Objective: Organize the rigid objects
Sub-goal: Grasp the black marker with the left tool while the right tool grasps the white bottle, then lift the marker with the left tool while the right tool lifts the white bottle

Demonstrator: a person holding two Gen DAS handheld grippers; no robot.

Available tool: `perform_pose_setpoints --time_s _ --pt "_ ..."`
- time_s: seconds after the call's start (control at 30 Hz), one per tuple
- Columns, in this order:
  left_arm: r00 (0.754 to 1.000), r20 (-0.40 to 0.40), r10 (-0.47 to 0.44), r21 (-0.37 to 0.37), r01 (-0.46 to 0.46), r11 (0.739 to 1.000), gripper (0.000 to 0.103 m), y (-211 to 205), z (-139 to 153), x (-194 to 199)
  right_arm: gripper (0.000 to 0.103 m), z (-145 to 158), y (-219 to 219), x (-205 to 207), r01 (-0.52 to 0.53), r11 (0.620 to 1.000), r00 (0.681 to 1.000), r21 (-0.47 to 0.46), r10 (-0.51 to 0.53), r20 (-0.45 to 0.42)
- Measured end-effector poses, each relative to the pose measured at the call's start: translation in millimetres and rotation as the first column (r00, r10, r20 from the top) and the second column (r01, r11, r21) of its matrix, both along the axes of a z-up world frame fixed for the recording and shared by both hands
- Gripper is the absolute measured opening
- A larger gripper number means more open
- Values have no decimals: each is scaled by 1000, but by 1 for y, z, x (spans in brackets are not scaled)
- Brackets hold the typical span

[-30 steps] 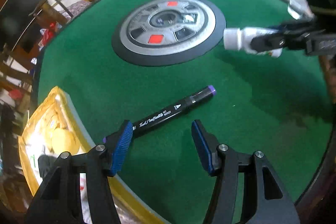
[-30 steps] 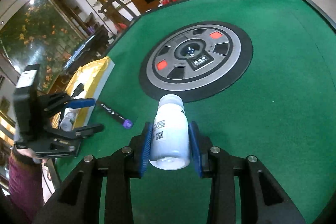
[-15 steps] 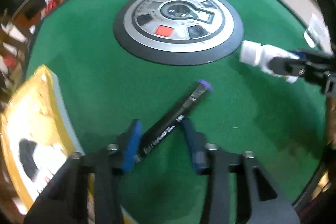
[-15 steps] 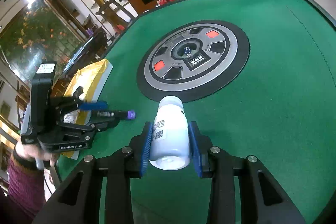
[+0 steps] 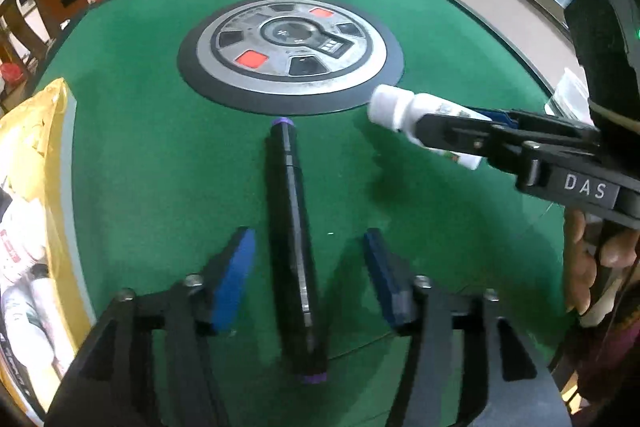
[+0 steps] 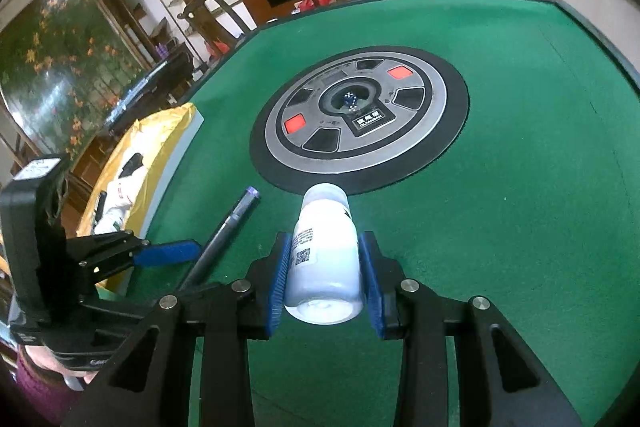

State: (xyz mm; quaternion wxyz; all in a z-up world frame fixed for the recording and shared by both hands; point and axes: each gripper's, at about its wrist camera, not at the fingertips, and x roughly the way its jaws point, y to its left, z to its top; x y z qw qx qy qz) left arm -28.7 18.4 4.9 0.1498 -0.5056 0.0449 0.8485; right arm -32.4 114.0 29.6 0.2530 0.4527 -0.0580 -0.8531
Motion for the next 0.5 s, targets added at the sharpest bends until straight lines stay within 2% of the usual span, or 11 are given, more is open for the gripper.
perform_pose_setpoints --time_s 0.07,0.1,0.23,0.3,0.33,0.37,0.5 --pt "1000 -19 -12 -33 11 999 85 12 -4 2 30 -3 -2 0 -7 1000 1000 23 7 0" --pt "999 -32 -24 -62 22 998 89 20 -7 3 30 -5 -4 0 -9 999 1000 37 9 3" --pt "999 -47 -5 -53 3 999 92 20 -9 3 30 -9 -5 -2 -14 998 1000 62 13 7" --pt "998 -66 -7 -51 3 999 91 18 -8 4 30 -9 -4 -2 -10 997 1000 71 10 9" --pt "998 -66 -3 -52 0 999 85 17 -8 4 30 -10 -4 -2 -8 997 1000 77 7 9" --pt "998 -68 9 -51 -13 999 75 15 -7 4 30 -10 -3 -2 -3 996 1000 84 2 8" --pt "996 -83 33 -43 -37 998 50 1 -3 4 30 -11 -4 -1 -3 994 1000 107 3 1"
